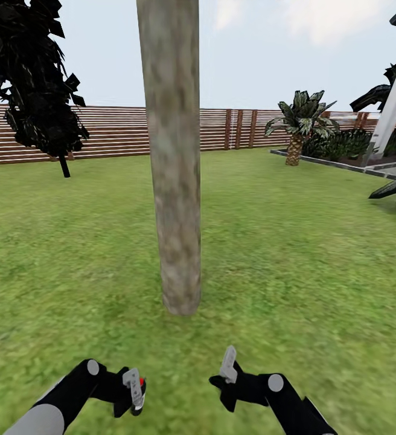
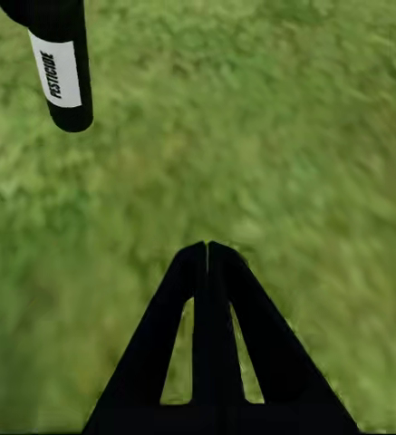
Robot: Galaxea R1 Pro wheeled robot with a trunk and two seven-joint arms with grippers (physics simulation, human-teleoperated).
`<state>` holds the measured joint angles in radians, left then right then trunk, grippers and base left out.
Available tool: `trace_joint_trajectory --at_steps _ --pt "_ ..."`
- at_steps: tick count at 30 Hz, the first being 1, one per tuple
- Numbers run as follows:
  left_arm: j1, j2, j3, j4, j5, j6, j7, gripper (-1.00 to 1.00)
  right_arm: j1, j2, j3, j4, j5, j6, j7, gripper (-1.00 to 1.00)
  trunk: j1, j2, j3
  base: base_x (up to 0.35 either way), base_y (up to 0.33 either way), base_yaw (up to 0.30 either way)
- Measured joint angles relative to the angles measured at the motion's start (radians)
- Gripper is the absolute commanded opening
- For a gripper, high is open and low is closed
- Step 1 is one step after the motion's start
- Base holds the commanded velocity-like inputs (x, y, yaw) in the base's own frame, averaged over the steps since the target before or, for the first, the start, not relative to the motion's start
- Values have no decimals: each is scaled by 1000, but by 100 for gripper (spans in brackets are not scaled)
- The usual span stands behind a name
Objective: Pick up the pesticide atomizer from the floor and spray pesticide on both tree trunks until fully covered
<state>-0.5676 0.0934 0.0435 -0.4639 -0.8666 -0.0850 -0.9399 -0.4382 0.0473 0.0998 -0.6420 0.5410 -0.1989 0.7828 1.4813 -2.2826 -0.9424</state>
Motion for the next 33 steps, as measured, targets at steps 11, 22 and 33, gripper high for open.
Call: trace_joint_trajectory --at_steps 11,22,33 --pt "-5 -55 -6 0 -41 0 -1 -100 -2 29 107 -53 20 3 3 -100 0 0 0 0 0 0" --pt "-7 -116 -6 0 -86 2 -1 -100 -5 63 108 -76 21 3 4 -100 0 0 0 0 0 0" --pt "-24 -141 -5 0 -78 -5 -5 -100 -5 65 109 -77 20 3 3 -100 0 0 0 0 0 0"
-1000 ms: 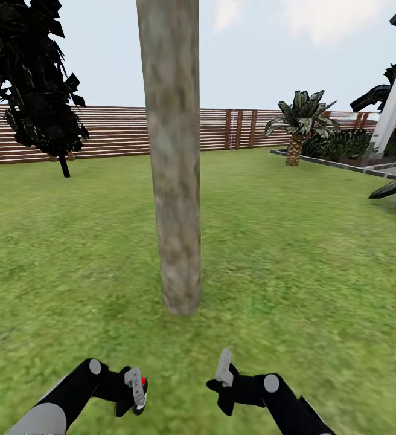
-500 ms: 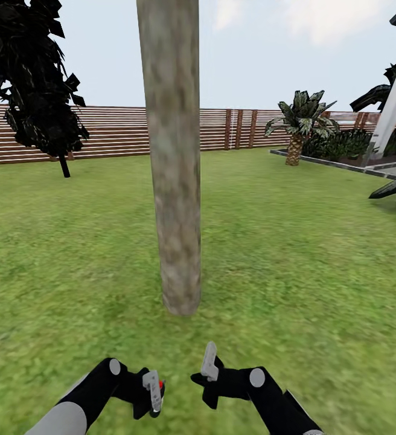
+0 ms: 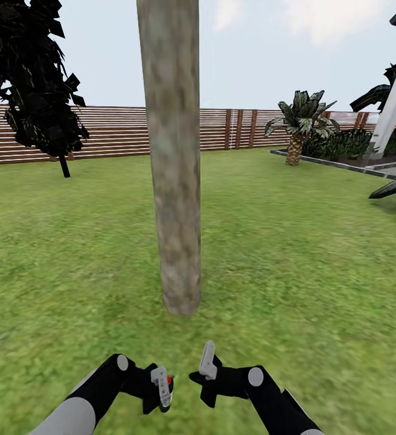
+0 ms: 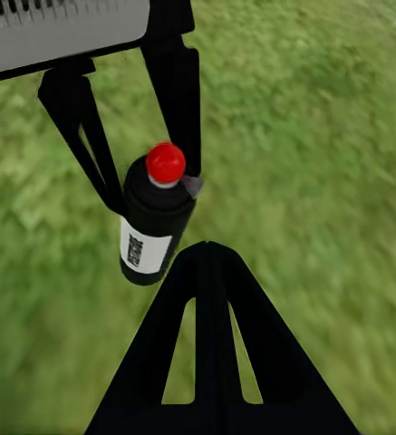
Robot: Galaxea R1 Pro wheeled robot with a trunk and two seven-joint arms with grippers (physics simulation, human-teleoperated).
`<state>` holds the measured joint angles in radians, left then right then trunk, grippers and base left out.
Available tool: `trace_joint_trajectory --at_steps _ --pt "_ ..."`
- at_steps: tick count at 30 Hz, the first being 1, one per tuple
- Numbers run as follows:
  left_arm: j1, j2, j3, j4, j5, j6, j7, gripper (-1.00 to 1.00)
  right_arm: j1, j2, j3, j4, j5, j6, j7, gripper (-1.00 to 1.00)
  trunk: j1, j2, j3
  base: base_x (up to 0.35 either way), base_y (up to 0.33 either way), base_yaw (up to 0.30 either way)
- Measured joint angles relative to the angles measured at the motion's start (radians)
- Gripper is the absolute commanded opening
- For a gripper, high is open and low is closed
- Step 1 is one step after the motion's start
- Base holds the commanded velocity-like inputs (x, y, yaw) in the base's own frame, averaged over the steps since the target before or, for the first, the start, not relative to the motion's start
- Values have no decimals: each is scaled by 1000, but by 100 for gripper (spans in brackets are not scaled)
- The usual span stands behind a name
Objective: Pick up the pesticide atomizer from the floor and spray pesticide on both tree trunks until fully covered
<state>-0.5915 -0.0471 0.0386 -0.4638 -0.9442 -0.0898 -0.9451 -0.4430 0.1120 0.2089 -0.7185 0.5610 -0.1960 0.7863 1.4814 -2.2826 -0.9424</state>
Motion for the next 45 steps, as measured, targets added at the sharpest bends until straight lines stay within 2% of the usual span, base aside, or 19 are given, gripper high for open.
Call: trace_joint_trajectory --at_steps 9,27,33,45 --pt "-2 -31 0 1 3 -6 -2 -100 0 0 0 -1 0 0 0 -100 0 0 0 0 0 0" --pt "-2 -39 0 0 5 -15 -4 -100 0 -1 -1 0 2 0 0 -100 0 0 0 0 0 0" --pt "-2 -52 0 0 5 -17 -4 -100 0 -2 -1 1 2 0 0 -100 0 0 0 0 0 0" --pt "-10 -59 1 1 11 -29 -14 -100 0 -2 -1 2 4 0 0 -100 0 0 0 0 0 0"
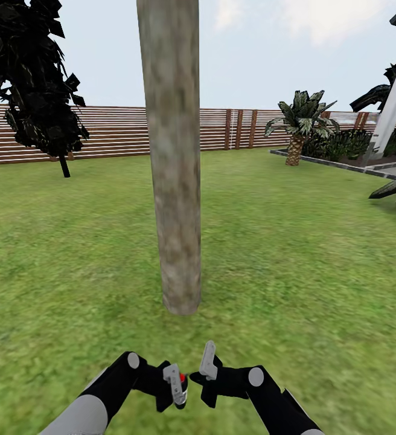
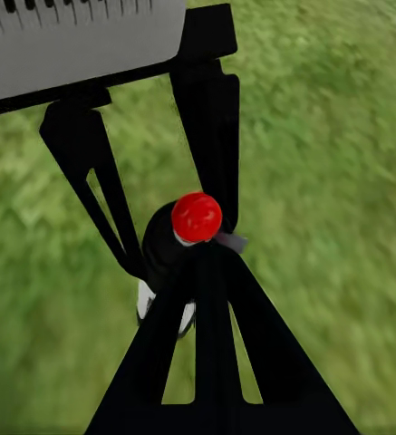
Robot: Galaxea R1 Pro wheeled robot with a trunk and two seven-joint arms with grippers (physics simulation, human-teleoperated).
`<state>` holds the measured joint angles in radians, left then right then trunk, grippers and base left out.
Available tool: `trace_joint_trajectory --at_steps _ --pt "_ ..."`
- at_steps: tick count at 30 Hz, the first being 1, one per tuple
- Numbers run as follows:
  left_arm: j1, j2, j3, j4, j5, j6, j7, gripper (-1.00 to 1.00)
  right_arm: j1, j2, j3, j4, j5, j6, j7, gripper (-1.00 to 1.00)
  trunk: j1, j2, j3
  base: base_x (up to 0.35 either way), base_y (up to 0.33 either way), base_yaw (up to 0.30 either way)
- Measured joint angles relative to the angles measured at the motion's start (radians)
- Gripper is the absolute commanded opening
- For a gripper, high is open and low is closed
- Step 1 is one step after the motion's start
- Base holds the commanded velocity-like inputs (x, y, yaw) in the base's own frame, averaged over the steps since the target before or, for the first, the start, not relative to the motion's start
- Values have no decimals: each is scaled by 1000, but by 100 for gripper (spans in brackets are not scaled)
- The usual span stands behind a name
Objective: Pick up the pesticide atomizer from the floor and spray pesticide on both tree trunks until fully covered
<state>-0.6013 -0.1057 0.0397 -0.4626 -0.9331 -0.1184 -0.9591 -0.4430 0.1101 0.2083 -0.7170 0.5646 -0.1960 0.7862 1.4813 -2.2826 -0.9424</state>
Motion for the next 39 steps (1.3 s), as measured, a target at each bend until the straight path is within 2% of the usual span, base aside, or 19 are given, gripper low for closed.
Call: trace_joint_trajectory --at_steps 6,19,23,26,39 --pt "-3 0 0 0 5 -1 -44 -100 0 0 0 0 0 0 0 -100 0 0 0 0 0 0" --pt "-9 -1 4 0 8 1 -48 -100 0 0 -1 0 0 0 -1 -100 0 0 0 0 0 0" --pt "-9 -1 2 0 41 -4 -49 -100 0 -1 -2 0 0 0 -1 -100 0 0 0 0 0 0" --pt "-8 0 2 0 53 -16 -50 -100 0 -1 -2 0 1 0 -1 -100 0 0 0 0 0 0" --pt "-7 -1 2 2 56 -23 -52 -100 0 -2 -2 0 1 0 -1 -100 0 0 0 0 0 0"
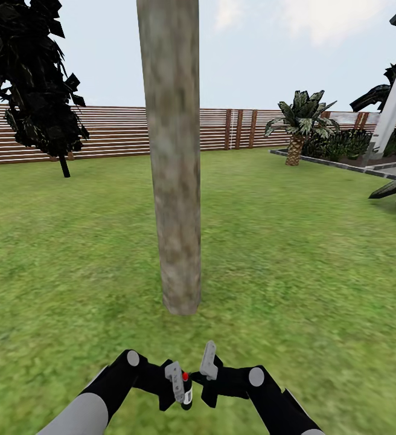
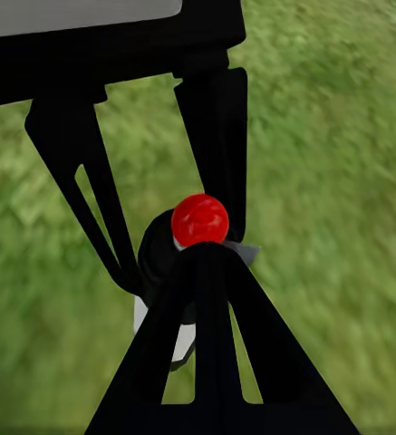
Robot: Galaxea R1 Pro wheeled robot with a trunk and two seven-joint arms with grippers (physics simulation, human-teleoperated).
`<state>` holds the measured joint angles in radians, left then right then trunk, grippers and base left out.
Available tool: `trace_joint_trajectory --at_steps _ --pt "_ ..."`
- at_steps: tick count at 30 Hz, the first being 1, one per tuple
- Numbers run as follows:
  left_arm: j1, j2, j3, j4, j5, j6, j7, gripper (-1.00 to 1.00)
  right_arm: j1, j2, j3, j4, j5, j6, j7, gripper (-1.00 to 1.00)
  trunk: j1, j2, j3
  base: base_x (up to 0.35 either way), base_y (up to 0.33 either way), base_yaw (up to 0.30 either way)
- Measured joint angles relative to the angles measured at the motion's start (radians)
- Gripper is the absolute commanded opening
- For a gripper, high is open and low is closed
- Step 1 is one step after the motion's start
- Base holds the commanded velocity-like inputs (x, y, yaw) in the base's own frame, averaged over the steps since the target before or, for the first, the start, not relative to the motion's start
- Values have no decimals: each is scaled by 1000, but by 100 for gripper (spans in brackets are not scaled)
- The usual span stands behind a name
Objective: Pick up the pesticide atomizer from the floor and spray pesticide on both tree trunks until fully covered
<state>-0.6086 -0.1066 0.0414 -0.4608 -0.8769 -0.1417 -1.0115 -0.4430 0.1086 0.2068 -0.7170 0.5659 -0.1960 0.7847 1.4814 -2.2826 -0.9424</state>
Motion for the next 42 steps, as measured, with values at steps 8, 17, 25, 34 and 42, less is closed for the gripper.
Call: trace_joint_trajectory --at_steps 8,17,25,34,42 --pt "0 -4 1 0 0 -1 -1 -100 0 0 0 0 0 0 0 -100 0 0 0 0 0 0" --pt "0 -9 0 2 0 -4 -2 -100 0 -1 0 0 0 0 0 -100 0 0 0 0 0 0" --pt "0 -5 -1 7 -1 -20 -17 -100 0 -2 0 0 0 0 0 -100 0 0 0 0 0 0" --pt "0 10 -4 15 -16 -16 -13 -100 0 -2 0 0 -1 0 0 -100 0 0 0 0 0 0" --pt "0 66 -4 15 -20 -10 -8 -100 0 -3 0 3 0 0 0 -100 0 0 0 0 0 0"
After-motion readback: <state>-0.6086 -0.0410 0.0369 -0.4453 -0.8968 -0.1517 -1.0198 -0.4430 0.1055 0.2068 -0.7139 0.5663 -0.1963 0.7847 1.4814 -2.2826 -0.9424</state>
